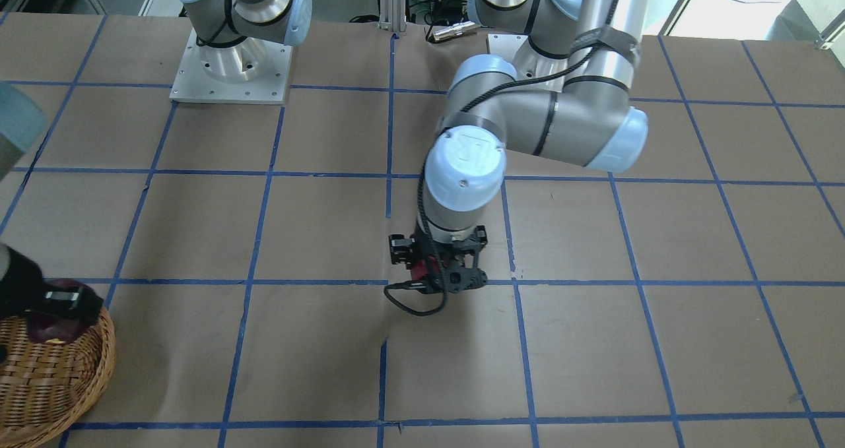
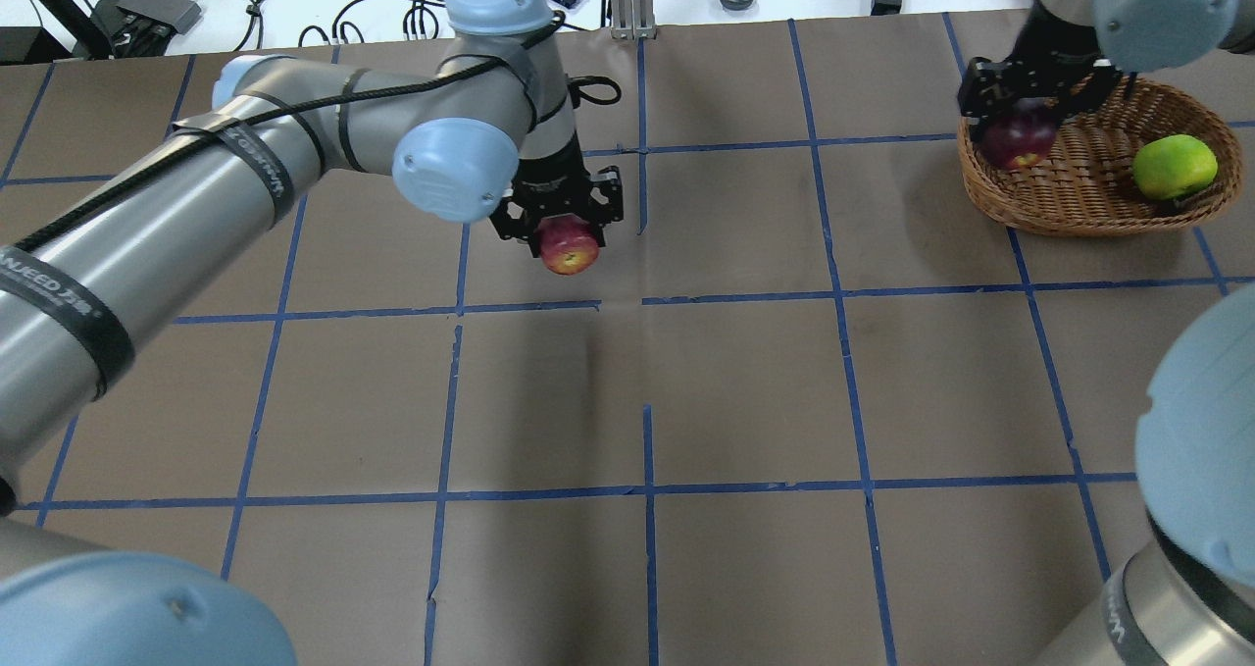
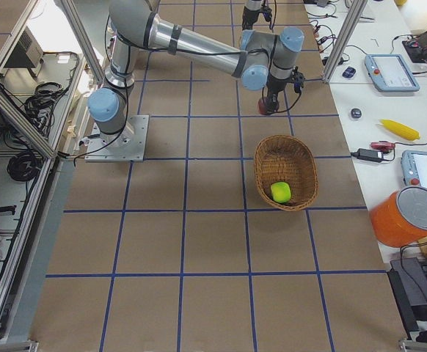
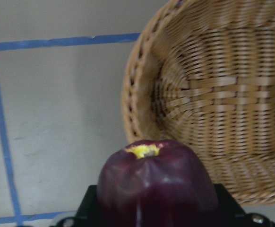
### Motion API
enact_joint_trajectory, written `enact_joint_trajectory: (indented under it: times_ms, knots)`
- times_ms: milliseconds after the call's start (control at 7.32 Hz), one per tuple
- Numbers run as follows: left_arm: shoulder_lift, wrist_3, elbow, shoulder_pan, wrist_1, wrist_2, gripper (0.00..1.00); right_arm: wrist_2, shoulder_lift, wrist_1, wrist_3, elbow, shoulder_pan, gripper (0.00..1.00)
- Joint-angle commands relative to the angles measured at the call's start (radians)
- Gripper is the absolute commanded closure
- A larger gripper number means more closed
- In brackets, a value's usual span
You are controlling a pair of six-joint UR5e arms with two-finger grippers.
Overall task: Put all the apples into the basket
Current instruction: 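Drop dark apple in basket with right while left sets red apple centrally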
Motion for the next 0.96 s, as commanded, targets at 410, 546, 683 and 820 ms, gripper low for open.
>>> enact_joint_trajectory:
  times_ms: [410, 546, 683, 820]
  knots:
    - [-0.044, -0.102, -0.193, -0.115, 0.321, 0.001, 0.01, -0.096, 0.182, -0.074, -0.142, -0.137, -0.117, 1.0]
    - [-0.043, -0.096, -0.178, -0.115, 0.315, 0.003, 0.0, -0.093, 0.191, -0.074, -0.101, -0.133, -0.117, 0.99]
    - [-0.03, -0.085, -0.176, -0.113, 0.314, 0.007, 0.0, -0.087, 0.204, -0.072, -0.071, -0.133, -0.117, 0.92]
    - [0.0, -0.079, -0.168, -0.1, 0.299, 0.003, 0.0, -0.09, 0.22, -0.075, -0.077, -0.137, -0.117, 0.72]
